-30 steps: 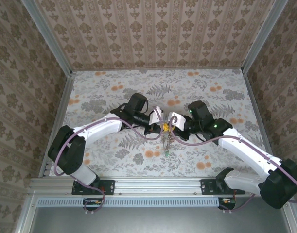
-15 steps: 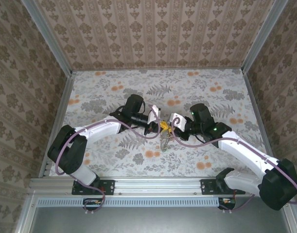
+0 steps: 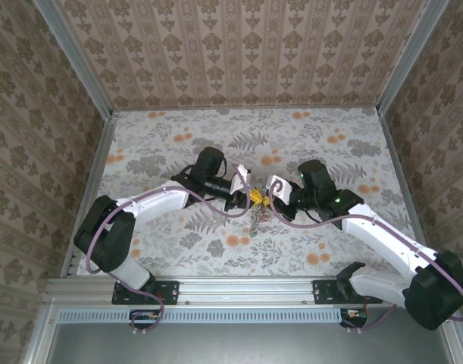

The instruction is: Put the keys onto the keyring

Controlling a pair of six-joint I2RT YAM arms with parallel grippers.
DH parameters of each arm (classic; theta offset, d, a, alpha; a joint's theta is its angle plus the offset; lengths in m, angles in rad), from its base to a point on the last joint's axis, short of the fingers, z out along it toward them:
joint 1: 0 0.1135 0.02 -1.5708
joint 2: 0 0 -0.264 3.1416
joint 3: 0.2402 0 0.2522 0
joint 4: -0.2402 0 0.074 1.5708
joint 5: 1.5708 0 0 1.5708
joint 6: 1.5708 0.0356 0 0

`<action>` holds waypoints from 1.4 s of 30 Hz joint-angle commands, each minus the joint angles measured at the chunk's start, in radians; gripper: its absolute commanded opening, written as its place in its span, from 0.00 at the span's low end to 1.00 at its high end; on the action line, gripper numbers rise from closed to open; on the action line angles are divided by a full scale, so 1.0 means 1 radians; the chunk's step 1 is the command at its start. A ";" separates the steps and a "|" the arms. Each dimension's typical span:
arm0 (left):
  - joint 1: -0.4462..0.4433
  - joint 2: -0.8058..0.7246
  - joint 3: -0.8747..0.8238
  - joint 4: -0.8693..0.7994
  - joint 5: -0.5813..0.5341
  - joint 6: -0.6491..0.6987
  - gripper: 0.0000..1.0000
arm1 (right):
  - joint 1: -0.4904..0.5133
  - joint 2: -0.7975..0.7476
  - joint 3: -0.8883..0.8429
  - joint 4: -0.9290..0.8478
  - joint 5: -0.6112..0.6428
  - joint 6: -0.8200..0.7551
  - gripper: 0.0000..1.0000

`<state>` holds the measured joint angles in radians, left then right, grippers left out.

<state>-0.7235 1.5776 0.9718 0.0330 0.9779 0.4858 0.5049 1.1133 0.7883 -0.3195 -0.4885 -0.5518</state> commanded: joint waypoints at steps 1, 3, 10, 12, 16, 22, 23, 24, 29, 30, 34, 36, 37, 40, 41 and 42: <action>-0.009 -0.005 0.065 -0.142 -0.042 0.096 0.11 | 0.019 0.011 0.091 -0.075 0.035 -0.039 0.01; -0.013 0.005 0.083 -0.184 -0.048 0.120 0.11 | 0.032 0.022 0.121 -0.107 0.058 -0.041 0.01; -0.021 0.001 0.084 -0.150 -0.040 0.098 0.12 | 0.068 0.050 0.178 -0.173 0.111 -0.054 0.01; -0.021 -0.007 0.075 -0.121 -0.036 0.080 0.13 | 0.071 0.058 0.186 -0.188 0.115 -0.056 0.01; -0.020 -0.023 0.052 -0.078 -0.049 0.063 0.14 | 0.071 0.066 0.182 -0.189 0.120 -0.058 0.01; -0.014 -0.043 0.026 -0.040 -0.059 0.044 0.15 | 0.070 0.075 0.174 -0.183 0.119 -0.050 0.01; -0.014 -0.045 0.023 -0.033 -0.057 0.039 0.15 | 0.070 0.074 0.172 -0.176 0.116 -0.047 0.01; -0.013 -0.047 0.018 -0.020 -0.055 0.031 0.15 | 0.070 0.070 0.168 -0.168 0.113 -0.044 0.00; 0.001 -0.059 -0.018 0.074 -0.032 -0.029 0.17 | 0.065 0.042 0.136 -0.117 0.099 -0.033 0.01; 0.004 -0.062 -0.025 0.087 -0.027 -0.038 0.17 | 0.060 0.037 0.130 -0.111 0.090 -0.031 0.00; 0.010 -0.068 -0.037 0.104 -0.012 -0.048 0.17 | 0.045 0.028 0.113 -0.092 0.071 -0.024 0.00; 0.011 -0.066 -0.036 0.102 -0.007 -0.047 0.17 | 0.042 0.025 0.109 -0.080 0.062 -0.018 0.00; 0.010 -0.062 -0.032 0.094 -0.007 -0.043 0.17 | 0.041 0.023 0.108 -0.073 0.054 -0.015 0.01; 0.009 -0.045 -0.004 0.033 -0.007 -0.012 0.17 | 0.041 0.011 0.099 -0.046 0.036 -0.008 0.01; 0.007 -0.041 0.003 0.014 -0.006 -0.002 0.17 | 0.041 0.008 0.096 -0.038 0.032 -0.006 0.01; 0.006 -0.036 0.012 -0.004 -0.006 0.007 0.17 | 0.041 0.005 0.094 -0.031 0.027 -0.006 0.01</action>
<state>-0.7185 1.5398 0.9466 0.0860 0.9386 0.4660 0.5484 1.1576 0.8898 -0.4267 -0.4023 -0.5724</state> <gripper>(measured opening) 0.171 0.060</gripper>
